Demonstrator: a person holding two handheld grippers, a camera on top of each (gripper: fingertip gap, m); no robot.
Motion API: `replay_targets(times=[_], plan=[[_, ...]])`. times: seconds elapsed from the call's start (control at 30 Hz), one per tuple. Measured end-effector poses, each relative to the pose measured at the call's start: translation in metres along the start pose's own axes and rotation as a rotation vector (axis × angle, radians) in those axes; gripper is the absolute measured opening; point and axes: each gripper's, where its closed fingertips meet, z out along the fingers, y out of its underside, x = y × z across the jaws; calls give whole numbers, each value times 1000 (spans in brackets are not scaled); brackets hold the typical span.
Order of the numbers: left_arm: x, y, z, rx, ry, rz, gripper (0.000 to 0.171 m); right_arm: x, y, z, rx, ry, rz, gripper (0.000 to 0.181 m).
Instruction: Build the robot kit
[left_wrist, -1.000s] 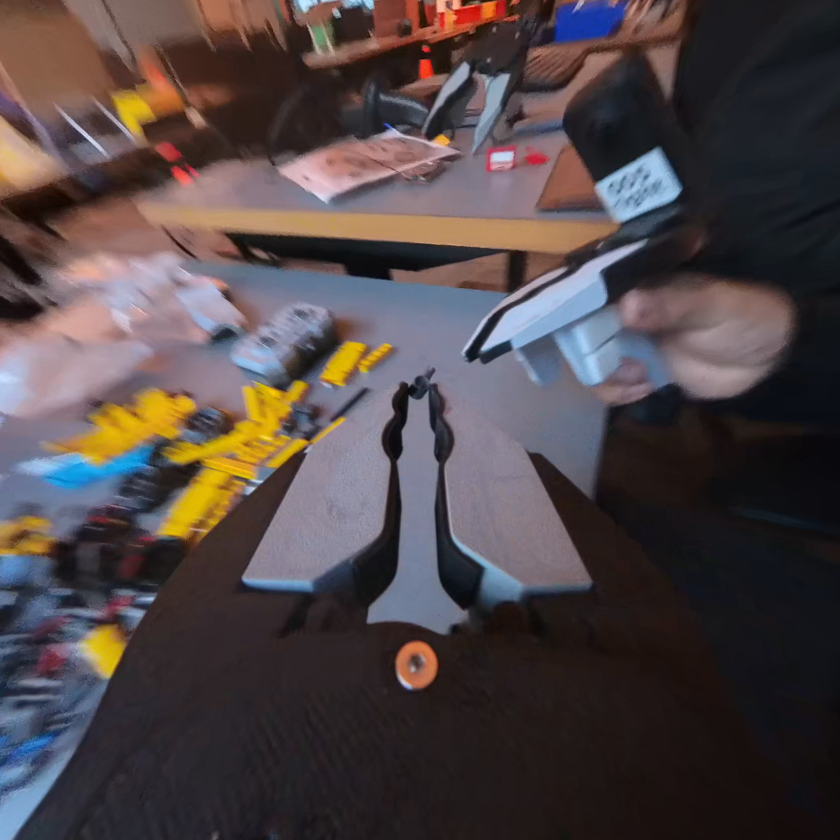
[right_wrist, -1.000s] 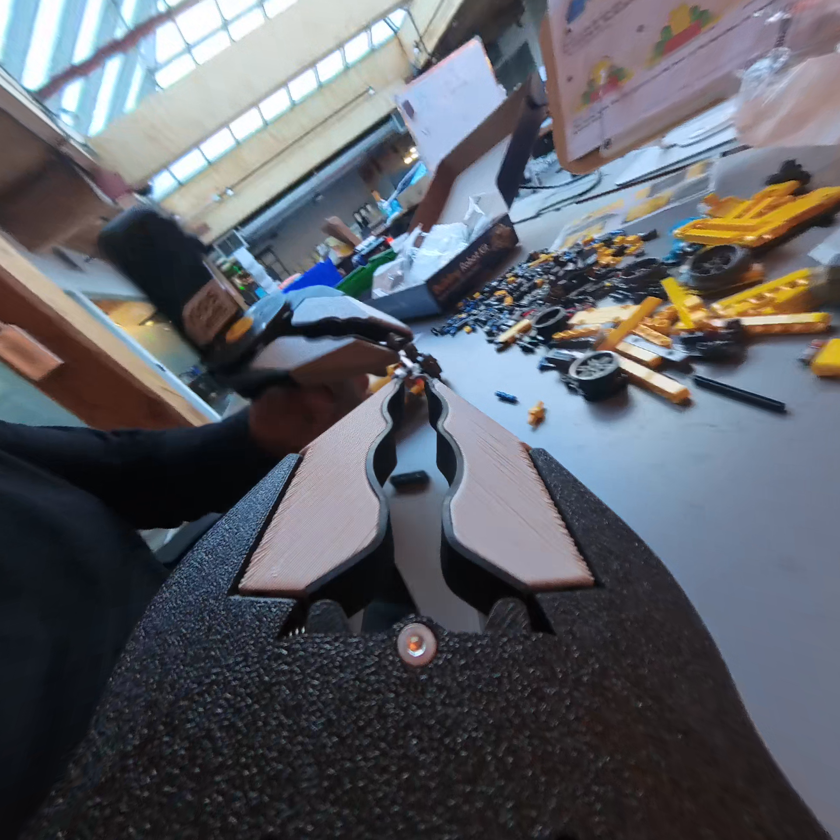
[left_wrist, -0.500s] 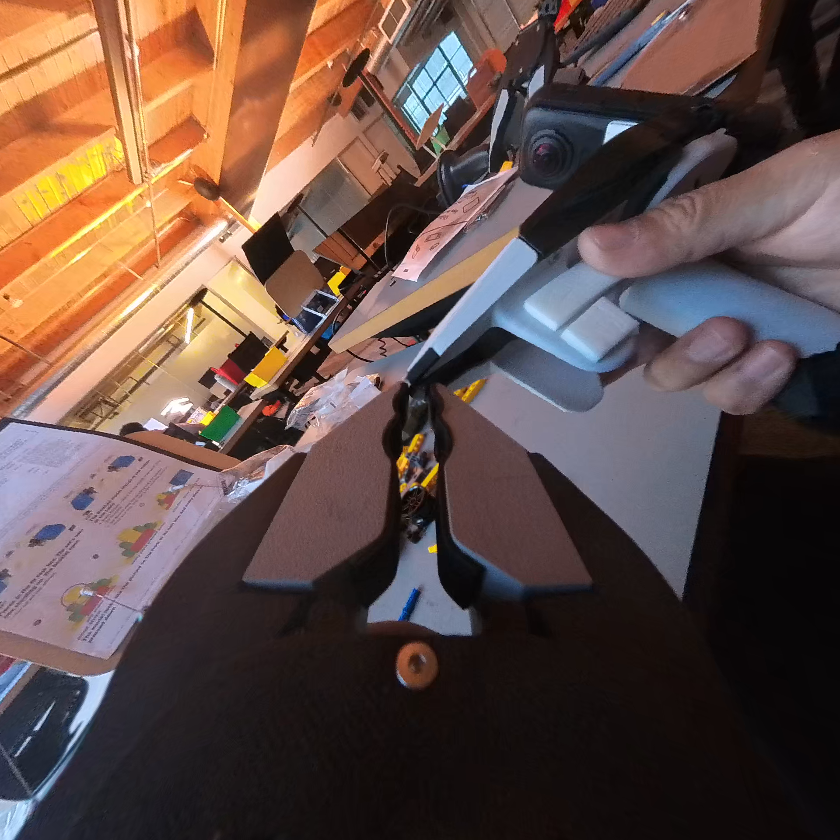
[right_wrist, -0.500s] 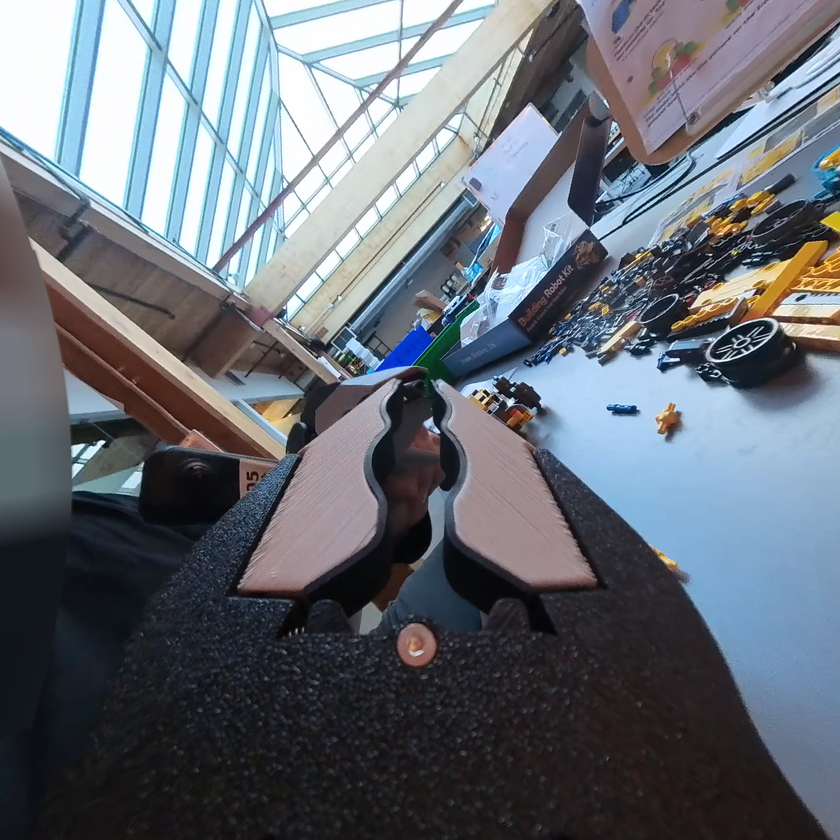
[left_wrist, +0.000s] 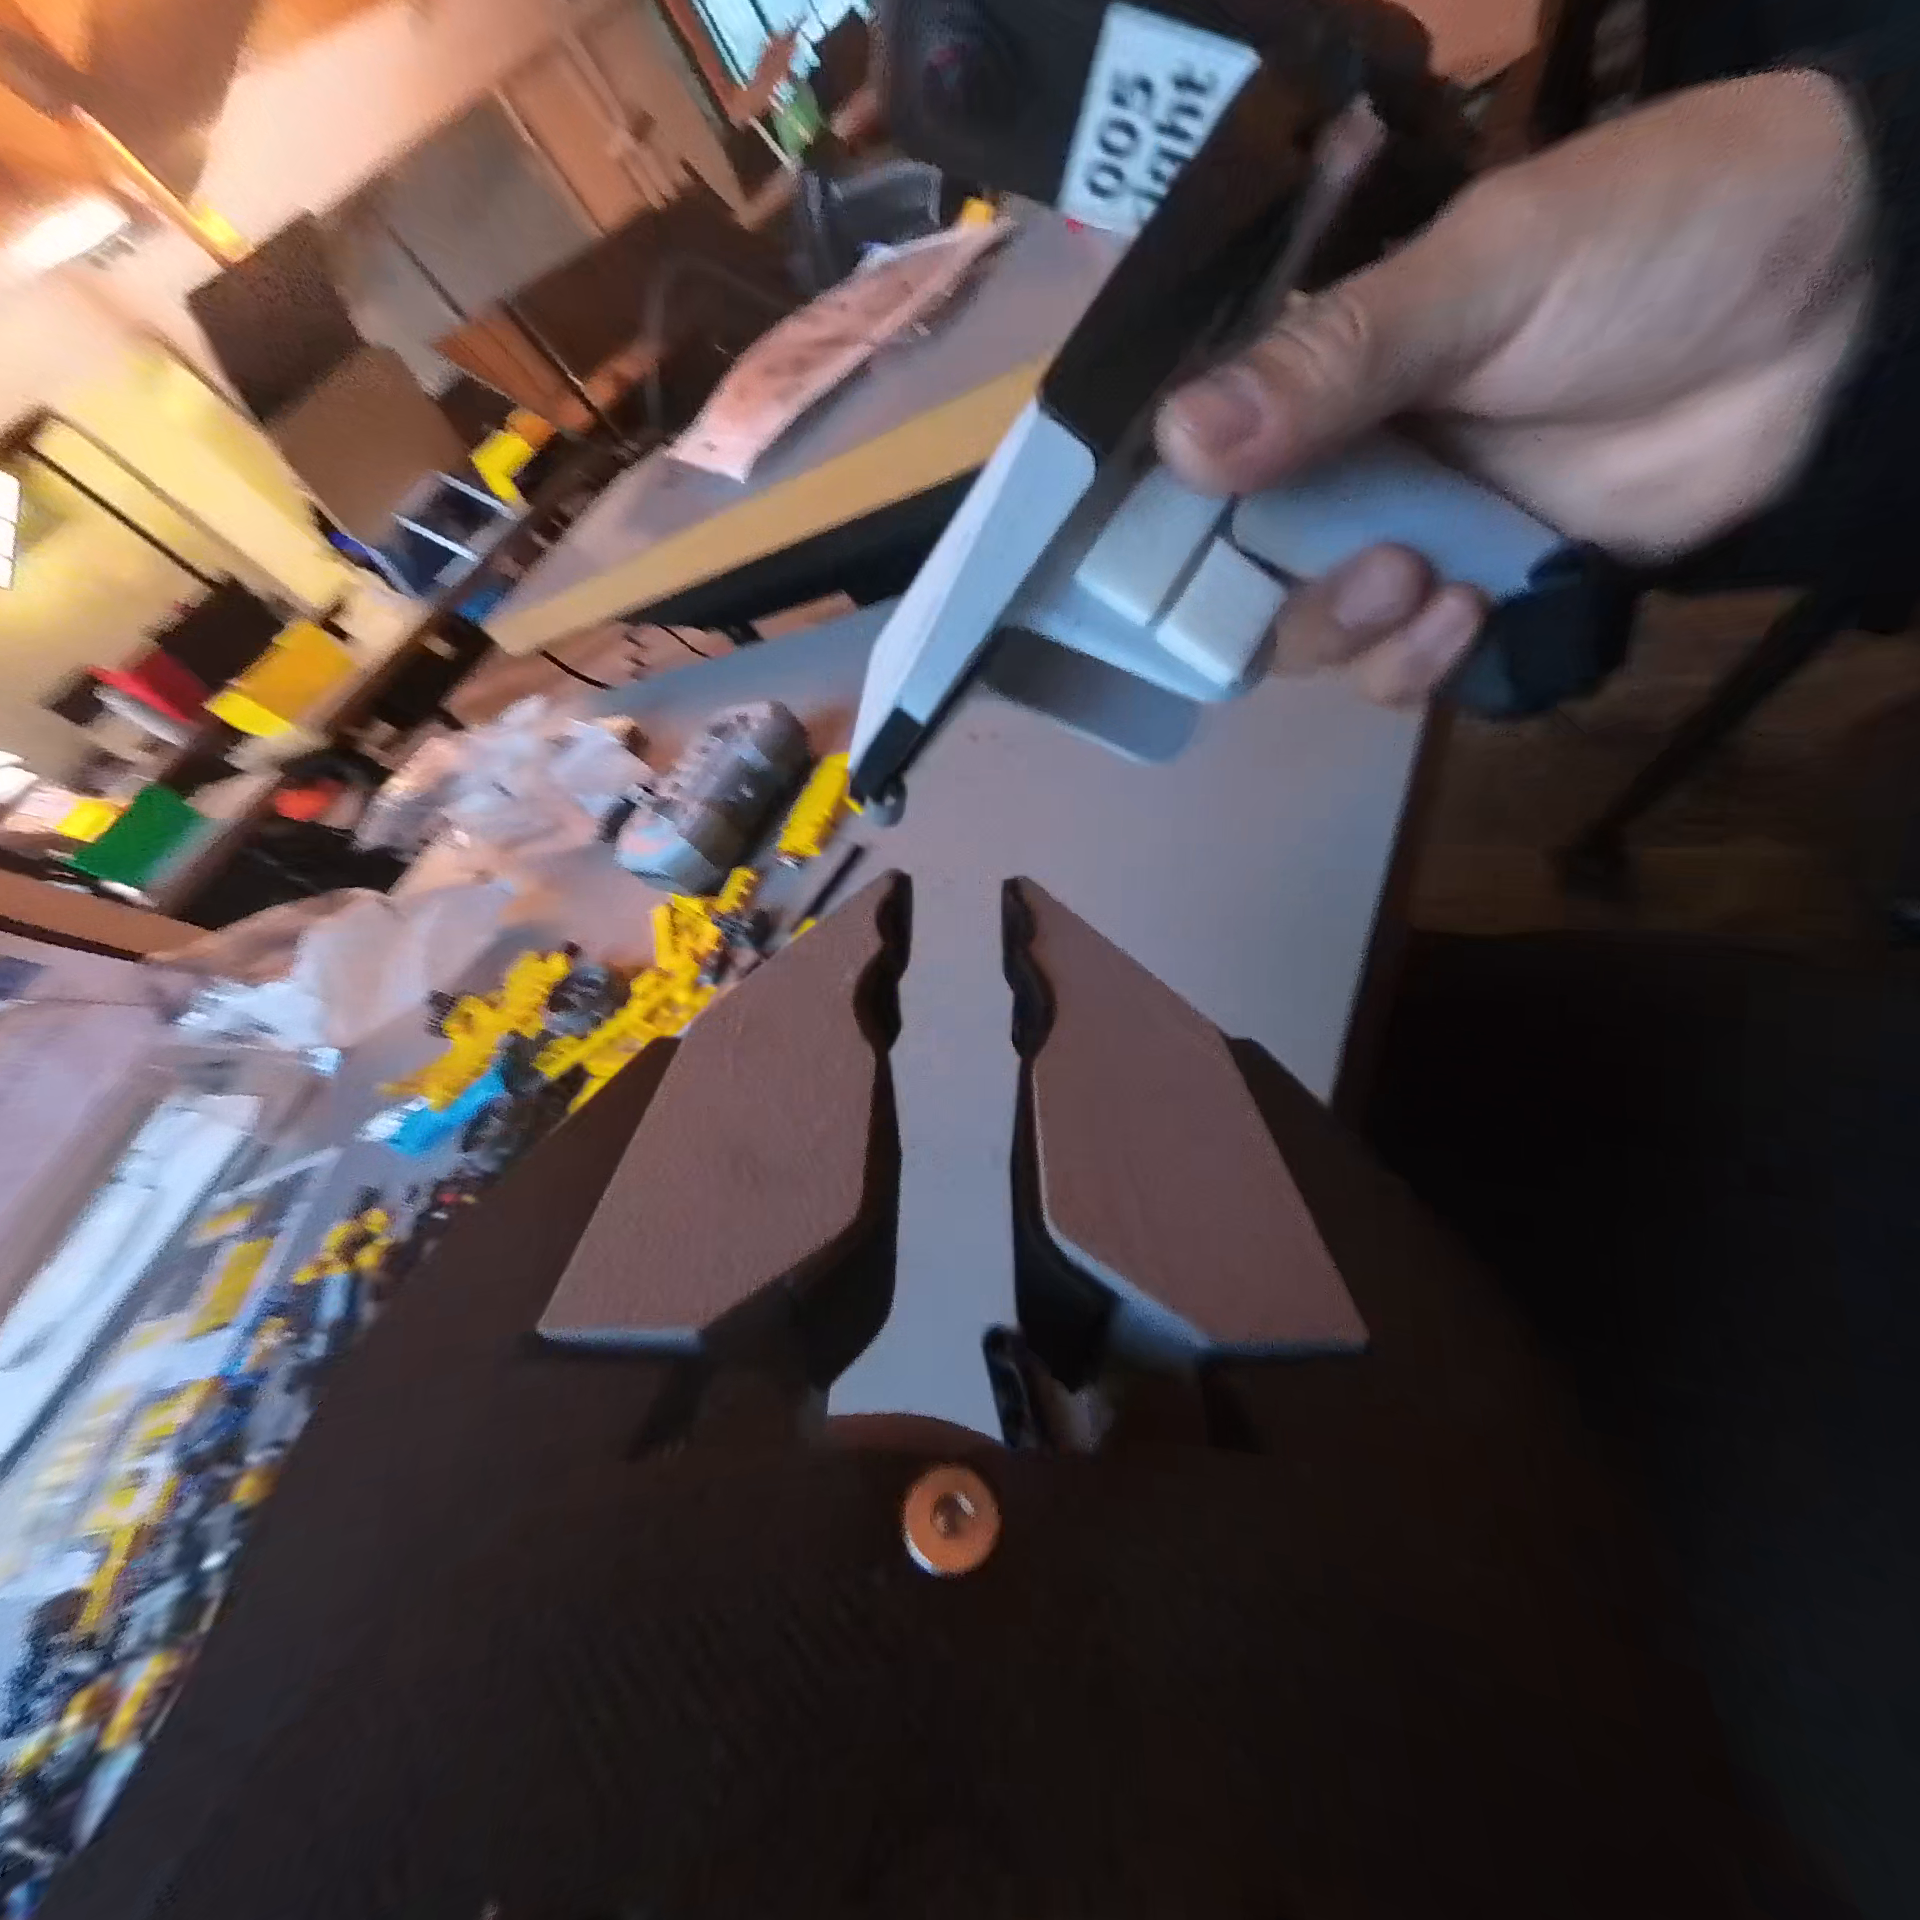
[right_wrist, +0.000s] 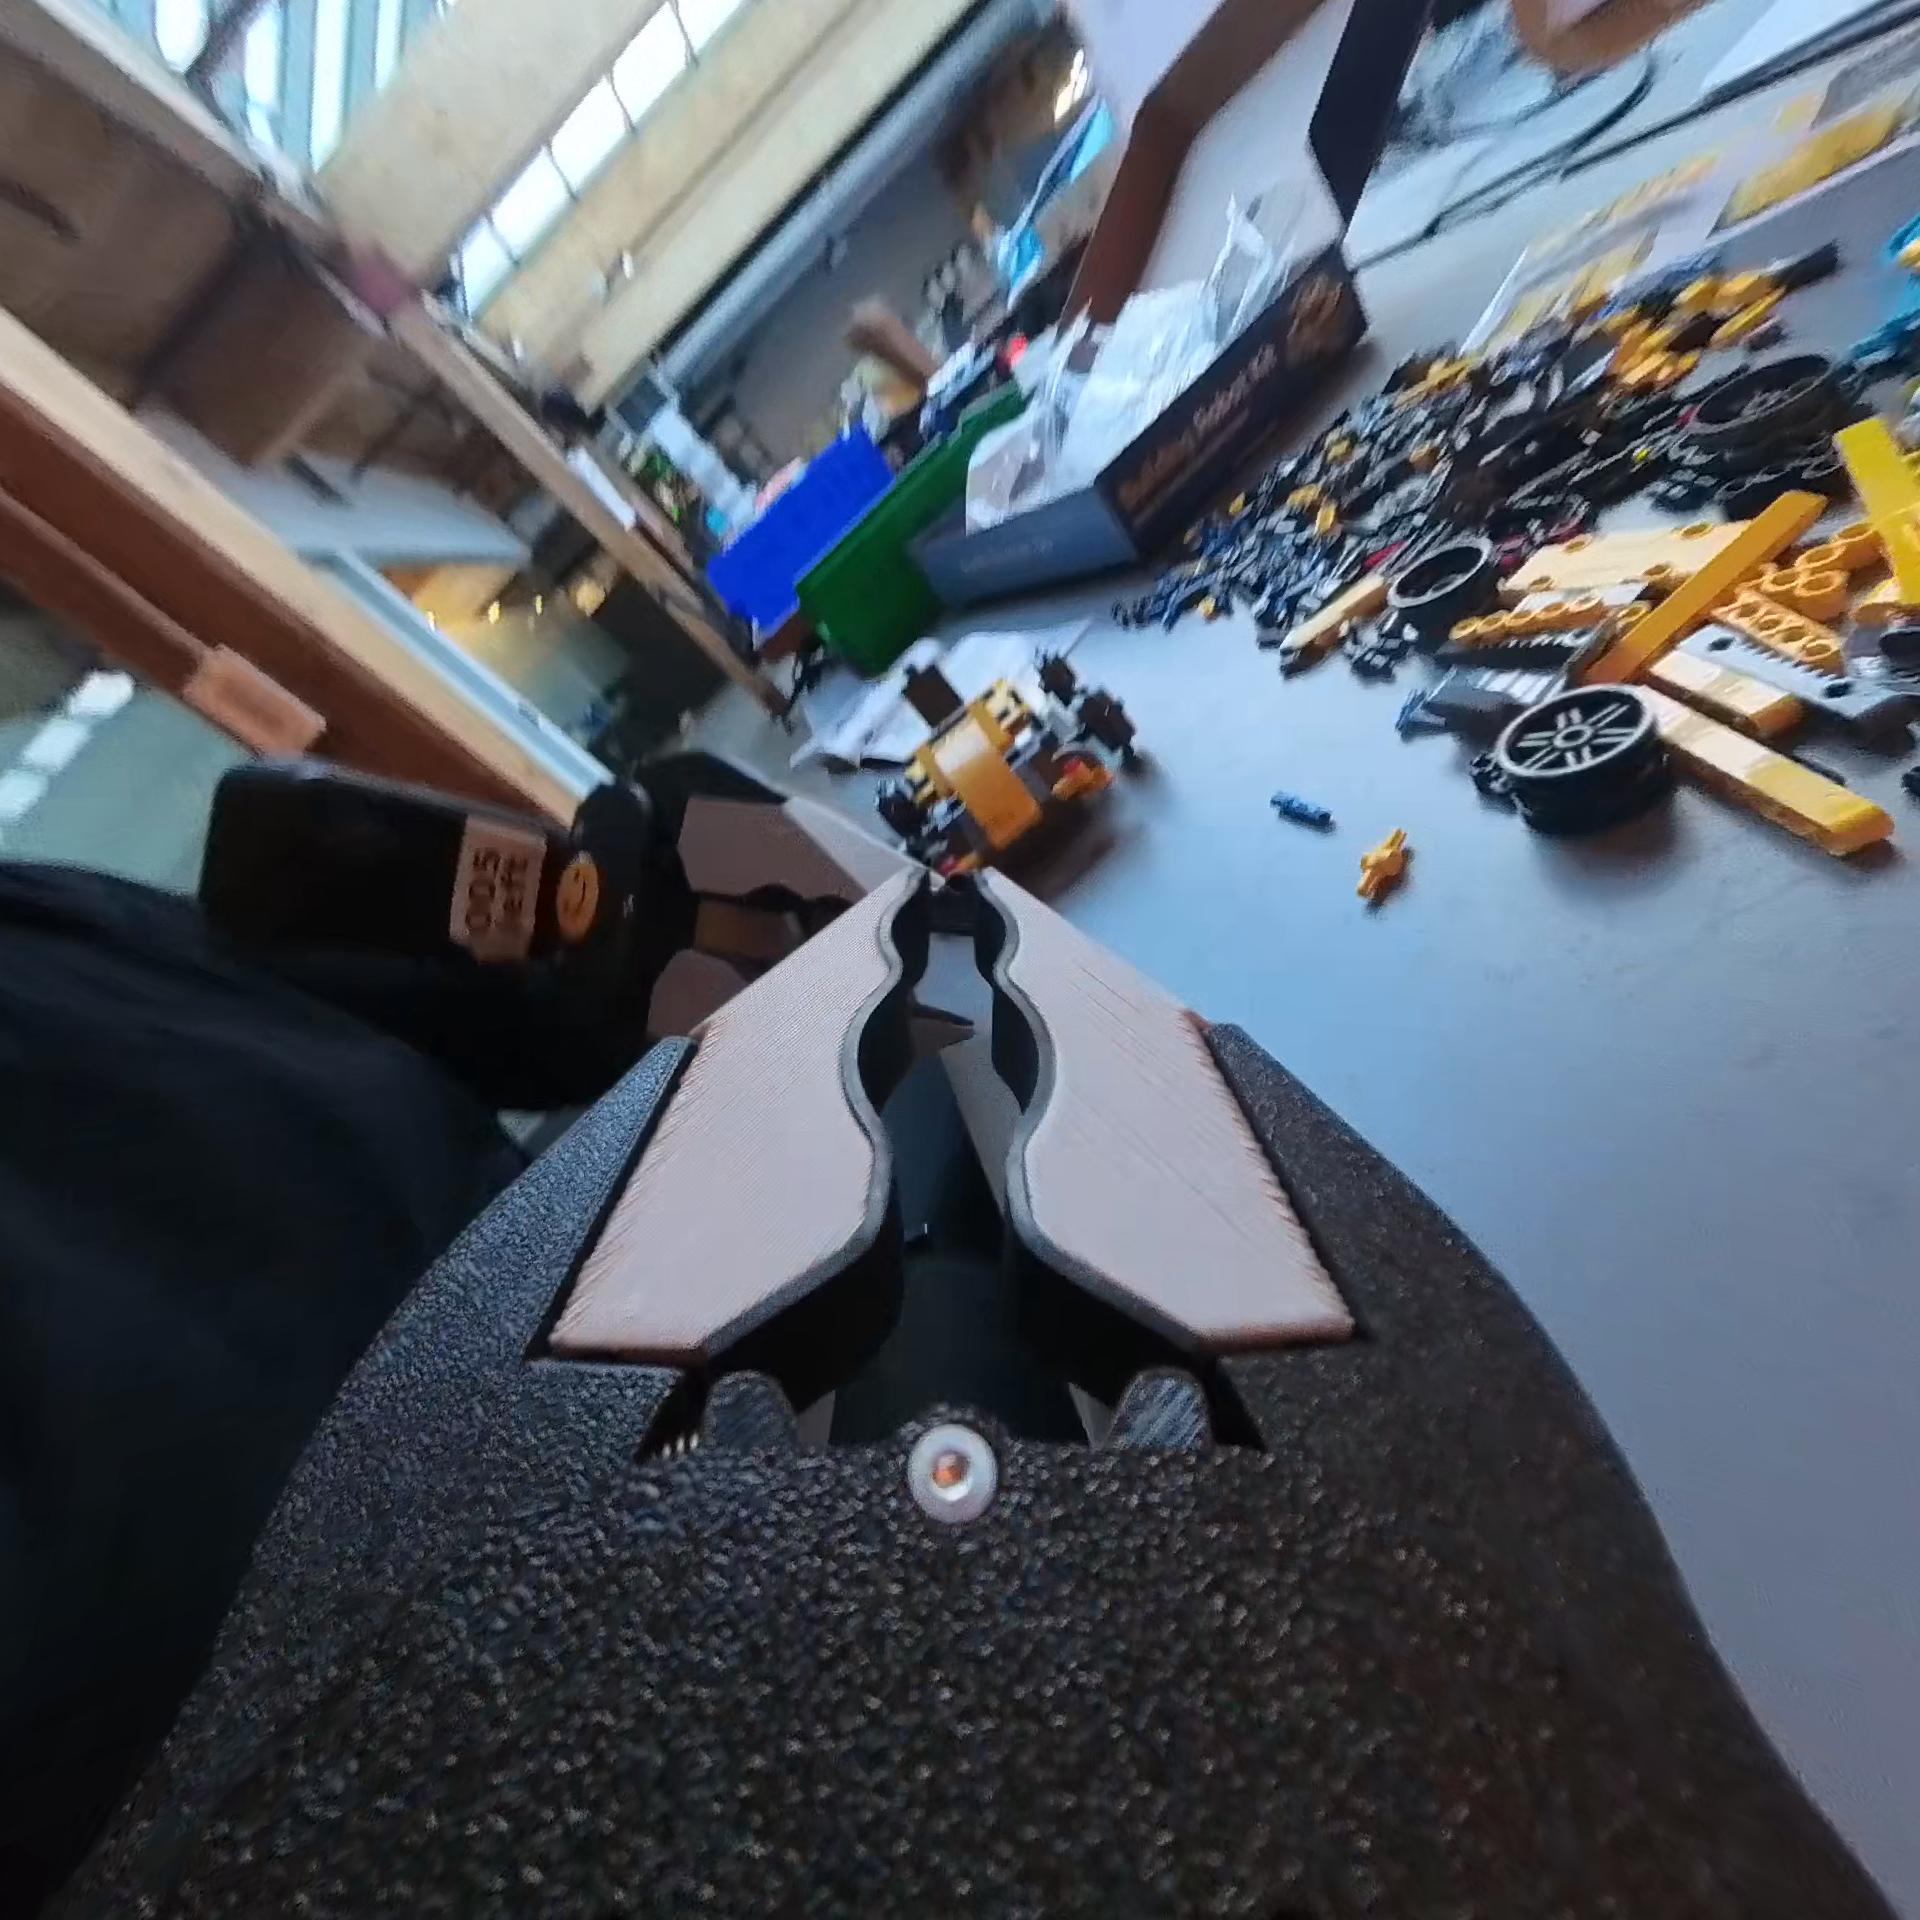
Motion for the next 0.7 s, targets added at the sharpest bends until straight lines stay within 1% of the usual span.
replay_targets(times=[0.07,0.13,0.17,0.27,0.33,0.4,0.47,0.53,0.63,0.7], plan=[[13,9,-8,-45,134,-46,17,-7,8,-1,-96,-39,-37,6],[30,14,-23,-77,314,-124,21,-19,15,-1,-179,-79,-112,7],[32,17,-30,-97,353,-164,22,-24,18,-1,-213,-81,-158,7],[36,19,-50,-112,395,-269,25,-29,25,1,-263,-64,-265,7],[41,17,-61,-94,412,-333,28,-33,25,4,-253,-80,-287,7],[42,20,-68,-80,397,-350,32,-39,25,9,-245,-118,-283,7],[34,27,-72,-73,351,-297,44,-47,24,17,-249,-171,-284,7],[23,37,-77,-89,312,-245,48,-54,17,28,-249,-207,-292,6],[14,45,-94,-83,293,-230,49,-63,3,45,-229,-240,-315,6],[10,51,-108,-65,288,-256,48,-65,-7,57,-206,-243,-344,6]])
